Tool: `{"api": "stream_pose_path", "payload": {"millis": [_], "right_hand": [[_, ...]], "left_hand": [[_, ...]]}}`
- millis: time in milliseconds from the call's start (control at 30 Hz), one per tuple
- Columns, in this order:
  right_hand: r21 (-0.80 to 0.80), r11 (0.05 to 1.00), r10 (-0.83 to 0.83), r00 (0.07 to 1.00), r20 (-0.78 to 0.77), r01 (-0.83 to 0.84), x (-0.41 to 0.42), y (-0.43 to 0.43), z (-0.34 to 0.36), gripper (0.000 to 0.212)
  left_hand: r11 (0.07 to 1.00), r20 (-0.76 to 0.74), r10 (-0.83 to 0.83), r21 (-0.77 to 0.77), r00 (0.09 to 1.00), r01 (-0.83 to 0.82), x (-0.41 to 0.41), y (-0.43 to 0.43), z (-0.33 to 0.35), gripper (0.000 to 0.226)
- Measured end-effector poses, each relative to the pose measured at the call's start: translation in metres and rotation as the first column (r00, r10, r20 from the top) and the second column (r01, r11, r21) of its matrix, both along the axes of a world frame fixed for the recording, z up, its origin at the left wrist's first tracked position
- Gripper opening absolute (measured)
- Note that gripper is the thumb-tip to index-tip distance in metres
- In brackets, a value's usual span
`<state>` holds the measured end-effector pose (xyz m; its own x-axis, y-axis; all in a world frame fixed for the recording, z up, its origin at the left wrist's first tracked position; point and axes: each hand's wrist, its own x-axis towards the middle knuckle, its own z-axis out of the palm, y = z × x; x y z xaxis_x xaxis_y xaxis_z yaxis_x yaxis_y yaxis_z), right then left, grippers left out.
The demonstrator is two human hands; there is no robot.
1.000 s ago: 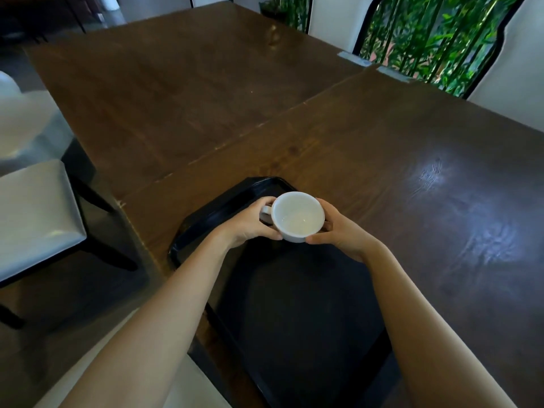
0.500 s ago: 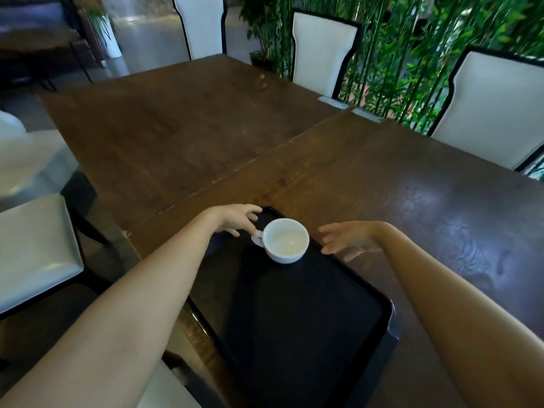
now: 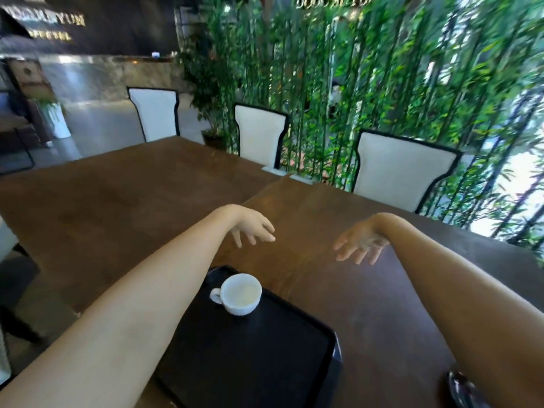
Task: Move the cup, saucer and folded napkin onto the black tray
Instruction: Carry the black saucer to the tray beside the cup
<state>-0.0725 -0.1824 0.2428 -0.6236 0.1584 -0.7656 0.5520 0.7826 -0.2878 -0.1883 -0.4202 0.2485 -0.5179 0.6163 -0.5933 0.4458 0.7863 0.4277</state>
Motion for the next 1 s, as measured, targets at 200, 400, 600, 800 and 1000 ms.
{"api": "stream_pose_path", "payload": {"millis": [200,400,600,800,1000], "right_hand": [[0.085,0.991,-0.099,0.99,-0.101,0.108,0.06,0.057,0.039,0.061],[0.21,0.962,-0.137,0.973,-0.187,0.176,0.133,0.112,0.04,0.062],[0.353,0.915,-0.062,0.931,-0.36,0.197,0.215,0.153,0.003,0.074],[0.37,0.901,-0.092,0.932,-0.352,0.228,0.291,0.18,-0.067,0.081],[0.293,0.909,-0.161,0.897,-0.413,0.297,0.341,0.184,-0.14,0.084]], "left_hand": [[0.961,-0.163,-0.275,-0.043,0.948,0.272,0.039,0.083,0.032,0.052],[0.888,-0.31,-0.436,0.002,0.845,0.459,0.092,0.175,0.032,0.05],[0.783,-0.426,-0.48,0.186,0.767,0.594,0.155,0.252,-0.016,0.054],[0.726,-0.392,-0.511,0.28,0.765,0.628,0.2,0.294,-0.078,0.053],[0.742,-0.327,-0.518,0.287,0.79,0.606,0.235,0.301,-0.136,0.052]]}}
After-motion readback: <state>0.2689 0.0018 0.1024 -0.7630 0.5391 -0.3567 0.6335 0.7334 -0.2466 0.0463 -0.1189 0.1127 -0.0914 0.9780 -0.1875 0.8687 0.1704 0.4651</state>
